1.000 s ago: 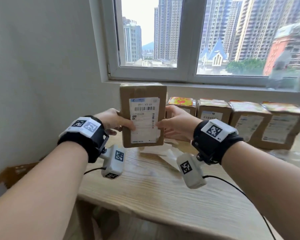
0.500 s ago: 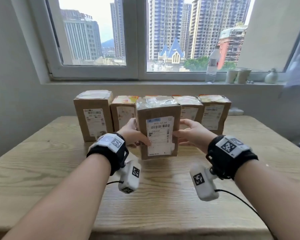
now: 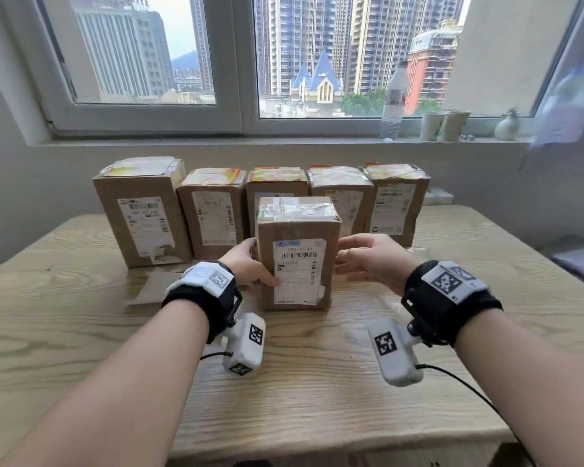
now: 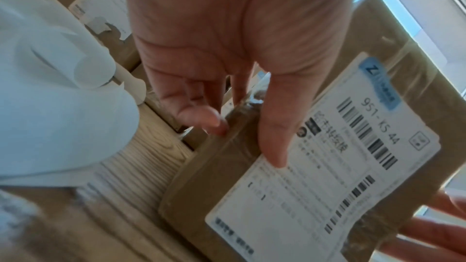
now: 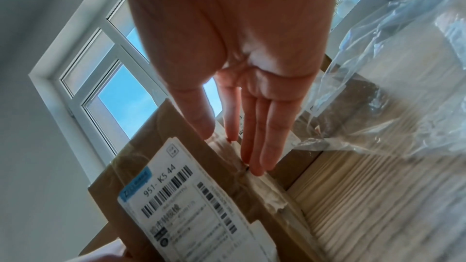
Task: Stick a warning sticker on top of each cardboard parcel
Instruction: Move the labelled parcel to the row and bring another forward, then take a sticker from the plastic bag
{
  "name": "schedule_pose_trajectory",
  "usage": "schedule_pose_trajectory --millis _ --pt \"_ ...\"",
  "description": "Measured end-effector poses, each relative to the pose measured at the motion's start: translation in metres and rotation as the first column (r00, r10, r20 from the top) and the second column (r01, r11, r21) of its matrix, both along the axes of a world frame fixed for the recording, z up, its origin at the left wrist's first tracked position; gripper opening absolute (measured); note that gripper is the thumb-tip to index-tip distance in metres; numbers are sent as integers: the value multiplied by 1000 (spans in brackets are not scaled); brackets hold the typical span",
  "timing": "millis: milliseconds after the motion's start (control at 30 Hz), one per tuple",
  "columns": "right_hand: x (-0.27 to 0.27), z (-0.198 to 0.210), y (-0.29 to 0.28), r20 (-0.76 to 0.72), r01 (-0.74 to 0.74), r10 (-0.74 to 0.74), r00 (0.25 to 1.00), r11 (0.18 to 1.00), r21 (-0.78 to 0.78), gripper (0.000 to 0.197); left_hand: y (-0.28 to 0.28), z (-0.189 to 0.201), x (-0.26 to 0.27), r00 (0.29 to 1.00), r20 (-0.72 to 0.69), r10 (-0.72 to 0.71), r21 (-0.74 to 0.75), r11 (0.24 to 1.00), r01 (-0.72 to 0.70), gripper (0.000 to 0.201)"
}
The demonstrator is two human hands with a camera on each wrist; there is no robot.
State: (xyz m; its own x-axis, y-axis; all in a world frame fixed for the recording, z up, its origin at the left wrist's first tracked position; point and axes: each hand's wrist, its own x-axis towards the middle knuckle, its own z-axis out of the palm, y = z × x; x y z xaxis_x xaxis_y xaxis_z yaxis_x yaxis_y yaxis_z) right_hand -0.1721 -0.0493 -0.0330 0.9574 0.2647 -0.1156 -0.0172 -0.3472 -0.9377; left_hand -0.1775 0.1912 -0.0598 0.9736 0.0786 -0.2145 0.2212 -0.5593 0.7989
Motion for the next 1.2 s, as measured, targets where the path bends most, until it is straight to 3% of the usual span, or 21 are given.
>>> schedule_pose_trajectory --millis 167,300,433,500,567,667,800,900,1000,1133,1200 --pt "-4 7 -23 83 88 -90 993 996 25 18 -8 2 -9 996 -11 84 1 996 -84 71" --pt "-9 12 -52 232 294 -280 932 955 -29 16 -12 9 -21 964 89 252 50 965 -257 17" --pt "-9 -3 -77 344 474 -402 849 866 -159 15 -20 24 -34 859 259 441 -211 894 -396 10" --pt "-9 -13 -85 404 558 -443 800 797 -230 19 -33 33 -41 850 271 452 -355 868 -349 15" --pt "-10 -23 -93 412 607 -469 781 725 -325 37 -50 40 -45 854 309 418 -408 870 -278 23" --pt "-12 -37 -102 279 495 -408 869 704 -510 68 -67 48 -47 827 369 424 -430 867 -253 22" --pt "-11 -52 -103 167 373 -340 925 744 -555 84 -69 49 -43 788 421 450 -321 886 -334 22" --pt "-6 -56 -102 155 383 -358 921 759 -527 74 -64 45 -41 788 449 422 -203 907 -370 31" --pt "-3 -50 -99 142 393 -374 917 781 -484 46 -58 46 -37 786 451 423 -166 905 -392 32" --pt "1 -40 -94 161 423 -394 905 788 -447 51 -46 51 -32 797 449 404 -103 909 -403 30" --pt "3 -39 -94 168 406 -372 913 781 -474 36 -42 51 -32 797 446 406 -82 906 -416 31"
